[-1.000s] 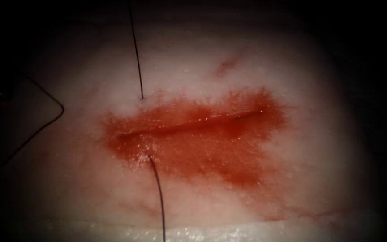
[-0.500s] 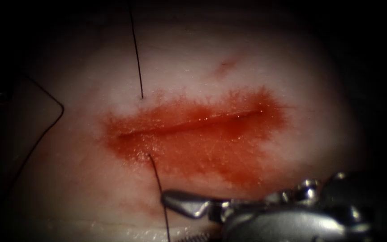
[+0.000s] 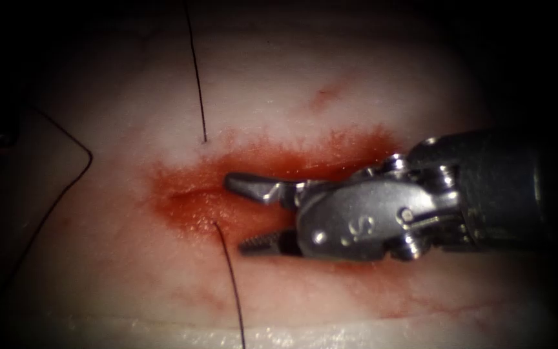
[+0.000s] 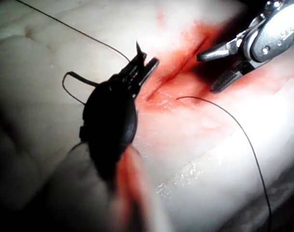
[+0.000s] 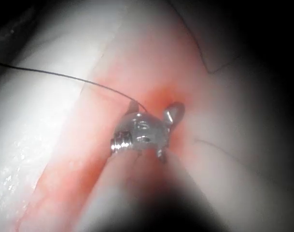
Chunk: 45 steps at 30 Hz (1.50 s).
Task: Wound Closure
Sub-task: Grasp suture with right hand near the wound and pull away to lengthen working end. Repeat until only a short tail remains.
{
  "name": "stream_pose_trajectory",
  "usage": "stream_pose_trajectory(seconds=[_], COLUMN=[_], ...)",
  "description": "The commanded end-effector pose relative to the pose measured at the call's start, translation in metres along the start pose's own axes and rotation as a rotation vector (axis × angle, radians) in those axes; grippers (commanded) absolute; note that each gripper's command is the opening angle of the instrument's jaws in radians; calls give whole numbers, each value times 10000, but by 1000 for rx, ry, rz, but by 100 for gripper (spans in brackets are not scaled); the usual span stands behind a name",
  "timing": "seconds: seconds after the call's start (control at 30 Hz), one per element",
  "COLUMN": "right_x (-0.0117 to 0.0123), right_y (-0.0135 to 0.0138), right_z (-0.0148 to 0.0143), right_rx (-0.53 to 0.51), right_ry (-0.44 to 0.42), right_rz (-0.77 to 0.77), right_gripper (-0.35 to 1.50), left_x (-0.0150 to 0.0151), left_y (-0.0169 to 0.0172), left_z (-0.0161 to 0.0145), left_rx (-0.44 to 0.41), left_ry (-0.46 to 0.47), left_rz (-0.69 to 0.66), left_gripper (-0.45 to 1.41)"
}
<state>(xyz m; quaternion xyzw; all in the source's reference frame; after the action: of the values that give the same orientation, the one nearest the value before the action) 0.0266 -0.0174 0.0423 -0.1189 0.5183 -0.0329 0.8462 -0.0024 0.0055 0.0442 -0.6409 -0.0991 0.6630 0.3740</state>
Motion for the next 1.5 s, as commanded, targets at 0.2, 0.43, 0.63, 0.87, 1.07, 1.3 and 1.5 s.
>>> stream_pose_trajectory(seconds=[0.2,0.43,0.63,0.87,1.07,1.3,1.5], right_x=[-12,-3,-4,17,73,149,179], right_y=[-28,-30,-35,-60,-96,-131,-138], right_z=[21,37,23,-15,-64,-110,-122], right_rx=[-2,3,24,39,70,108,149], right_ry=[5,27,-2,-31,-23,-3,24], right_rz=[11,30,107,98,102,96,85], right_gripper=[136,129,-35,-35,-35,-35,-32], left_x=[-6,-5,-4,-4,-4,-5,-5], left_y=[-1,-2,-3,-3,-3,-3,-3], left_z=[6,5,3,4,4,4,4], left_rx=[-2,-3,-6,-5,-5,-4,-4], left_ry=[0,0,-1,-1,0,0,0], left_rz=[0,-1,-2,-2,-1,-1,-1], left_gripper=[-45,-45,-45,-45,-45,-45,-45])
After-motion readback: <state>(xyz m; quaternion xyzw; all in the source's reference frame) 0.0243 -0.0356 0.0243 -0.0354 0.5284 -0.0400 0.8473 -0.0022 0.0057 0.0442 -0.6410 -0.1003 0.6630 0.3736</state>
